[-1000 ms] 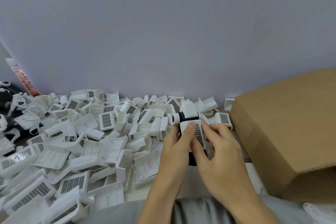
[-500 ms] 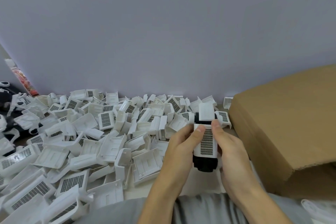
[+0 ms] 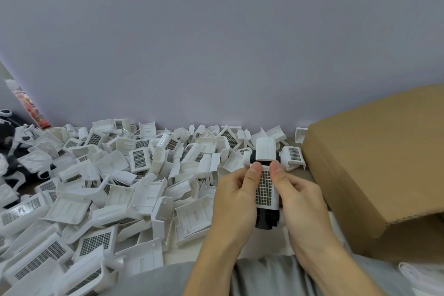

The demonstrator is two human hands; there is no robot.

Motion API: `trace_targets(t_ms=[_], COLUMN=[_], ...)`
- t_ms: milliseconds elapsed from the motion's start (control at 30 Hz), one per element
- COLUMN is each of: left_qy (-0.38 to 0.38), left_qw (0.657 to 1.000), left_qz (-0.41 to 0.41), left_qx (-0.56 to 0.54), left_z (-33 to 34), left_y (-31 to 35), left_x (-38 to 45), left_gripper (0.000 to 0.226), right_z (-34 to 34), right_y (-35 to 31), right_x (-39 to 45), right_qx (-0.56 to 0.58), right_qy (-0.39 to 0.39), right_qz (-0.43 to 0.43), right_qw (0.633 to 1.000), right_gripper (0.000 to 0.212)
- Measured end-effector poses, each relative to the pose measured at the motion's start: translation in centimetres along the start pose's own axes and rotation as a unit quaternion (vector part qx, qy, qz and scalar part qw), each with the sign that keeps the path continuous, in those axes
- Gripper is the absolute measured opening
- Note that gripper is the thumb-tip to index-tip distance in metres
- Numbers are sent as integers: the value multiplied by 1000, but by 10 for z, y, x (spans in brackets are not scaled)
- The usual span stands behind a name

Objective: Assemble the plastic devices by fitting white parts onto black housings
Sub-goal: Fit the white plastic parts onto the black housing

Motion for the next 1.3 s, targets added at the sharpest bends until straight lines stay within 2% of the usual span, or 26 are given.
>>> trace_targets(t_ms=[167,267,367,433,700,833,933,1033,1167,1300], left_qy=[-1,-2,10,8,-18,-6,4,13,4,-23], left_qw=[999,996,993,994,999,1000,998,992,989,989], left_qz=[-20,-45,-55,-48,-24,-2,-25,-55,-75,-87], left_qx=[-29,-72,-107,-99,-30,-15,-57,-114,-129,-120], left_z=[3,5,2,1,3,0,-1,-1,1,7], left_y=[-5,-12,-17,-16,-12,-8,-11,-17,-21,-22], left_x=[1,2,5,5,3,3,4,5,6,4], left_gripper=[42,37,26,18,14,12,13,17,22,22], right_z=[2,3,2,0,-10,-13,-11,-8,-5,-13], right_y=[5,6,7,8,12,-1,-7,-3,-5,-6], right_x=[2,4,5,5,6,6,5,5,4,5], right_qx=[-8,11,-37,-47,-19,-59,-62,-34,-47,-50], right_qy=[-2,-16,-22,-11,43,55,46,27,15,47], right_qz=[2,5,-9,-13,7,-47,-73,-60,-76,-86], right_qw=[1000,1000,999,999,999,996,994,997,996,994], right_gripper=[47,38,29,28,18,10,12,17,18,23])
Point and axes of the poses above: each hand's wrist, its own x-axis towards the middle knuckle, its own z-axis out of the palm, y = z × x, the point moved 8 cm from there along x, towards the middle knuckle, and after that the axes turned 3 degrees about -x, right-handed, at the moved point
